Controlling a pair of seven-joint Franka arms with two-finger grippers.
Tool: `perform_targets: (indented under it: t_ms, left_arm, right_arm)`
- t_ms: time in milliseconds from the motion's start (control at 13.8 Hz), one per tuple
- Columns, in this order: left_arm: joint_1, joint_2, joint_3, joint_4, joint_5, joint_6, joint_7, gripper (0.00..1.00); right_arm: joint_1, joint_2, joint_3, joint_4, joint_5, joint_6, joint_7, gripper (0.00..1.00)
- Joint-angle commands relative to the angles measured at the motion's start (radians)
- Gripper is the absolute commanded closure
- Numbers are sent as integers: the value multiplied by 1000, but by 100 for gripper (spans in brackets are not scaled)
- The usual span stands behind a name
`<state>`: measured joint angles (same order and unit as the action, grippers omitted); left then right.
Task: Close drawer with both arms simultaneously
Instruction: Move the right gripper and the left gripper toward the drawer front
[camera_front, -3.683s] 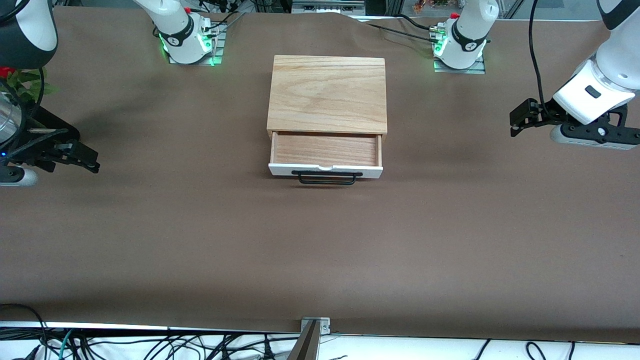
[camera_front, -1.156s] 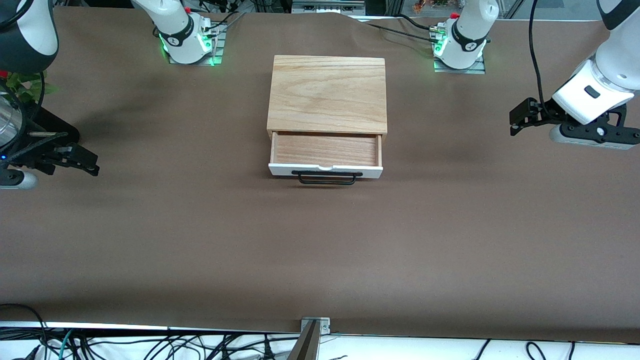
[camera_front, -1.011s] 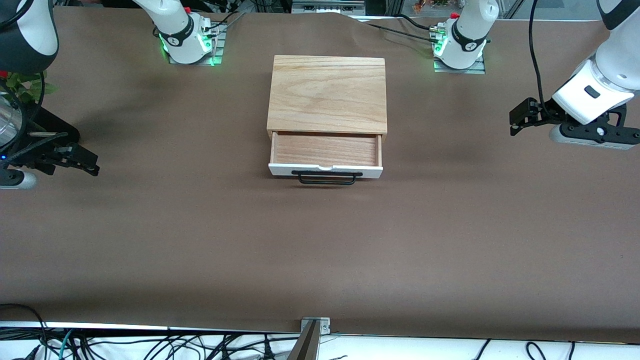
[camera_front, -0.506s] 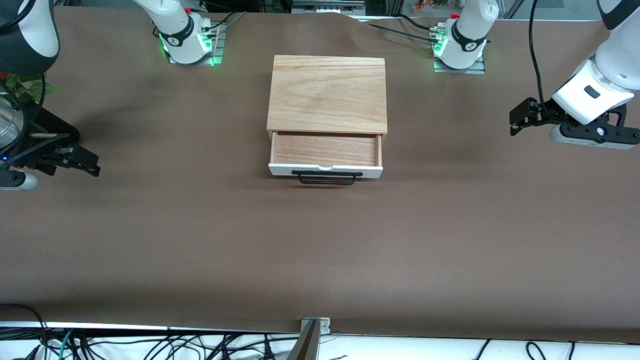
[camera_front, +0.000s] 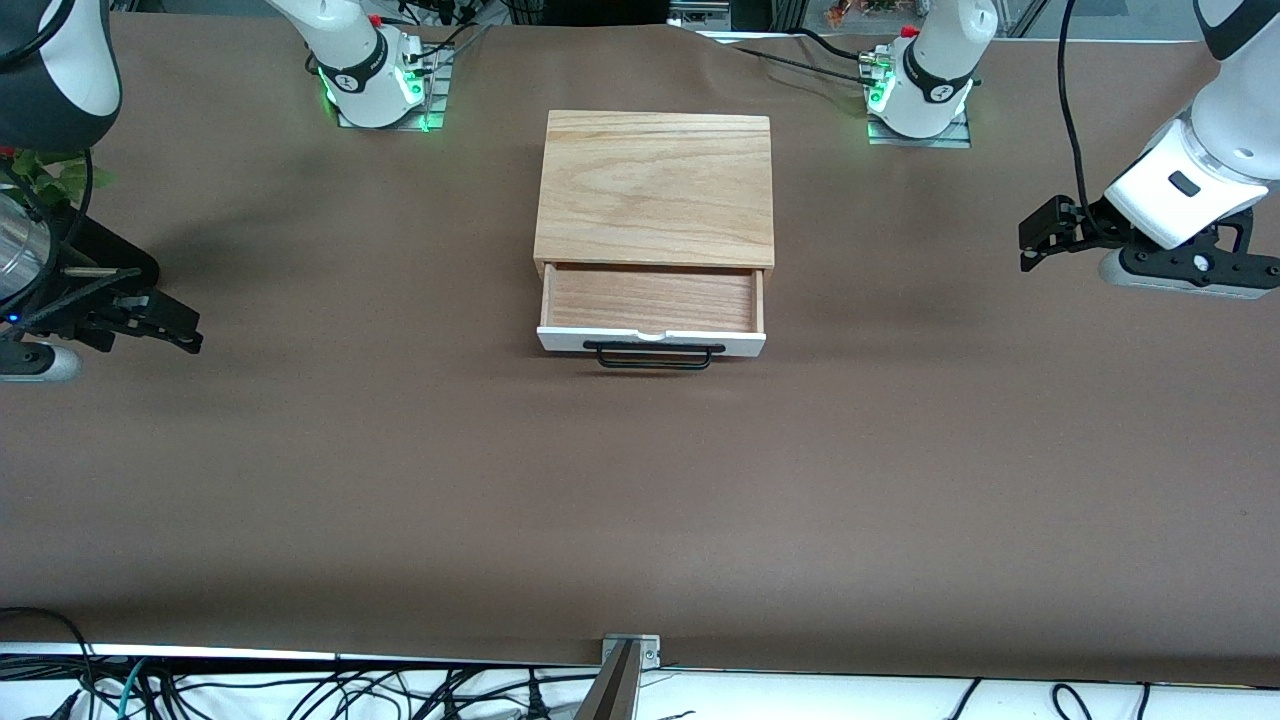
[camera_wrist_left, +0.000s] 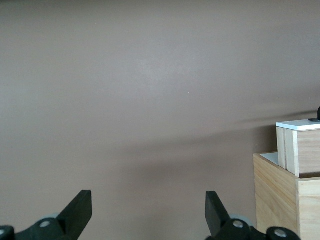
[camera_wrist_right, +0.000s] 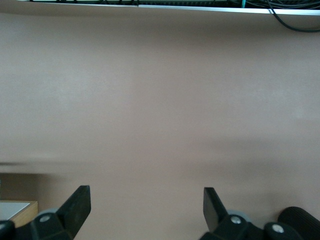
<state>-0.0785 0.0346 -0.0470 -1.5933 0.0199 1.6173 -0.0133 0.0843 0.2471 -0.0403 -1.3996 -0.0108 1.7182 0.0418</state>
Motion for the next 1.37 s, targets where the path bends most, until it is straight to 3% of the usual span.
perform_targets:
  t_ms: [0, 361, 867, 1083, 1300]
  left_arm:
    - [3, -2, -4, 12, 15, -17, 4, 0]
    - [-41, 31, -31, 12, -17, -17, 15, 0]
    - [-107, 211, -63, 59, -139, 88, -1, 0]
    - [-113, 287, -63, 70, -246, 179, -1, 0]
    - [-141, 373, -63, 70, -411, 288, 6, 0]
  right_arm:
    - [21, 3, 10, -4, 8, 11, 3, 0]
    - [58, 50, 10, -4, 109, 50, 3, 0]
    - [188, 170, 10, -4, 153, 216, -5, 0]
    - [253, 239, 10, -4, 244, 293, 9, 0]
    - [298, 291, 10, -4, 273, 343, 9, 0]
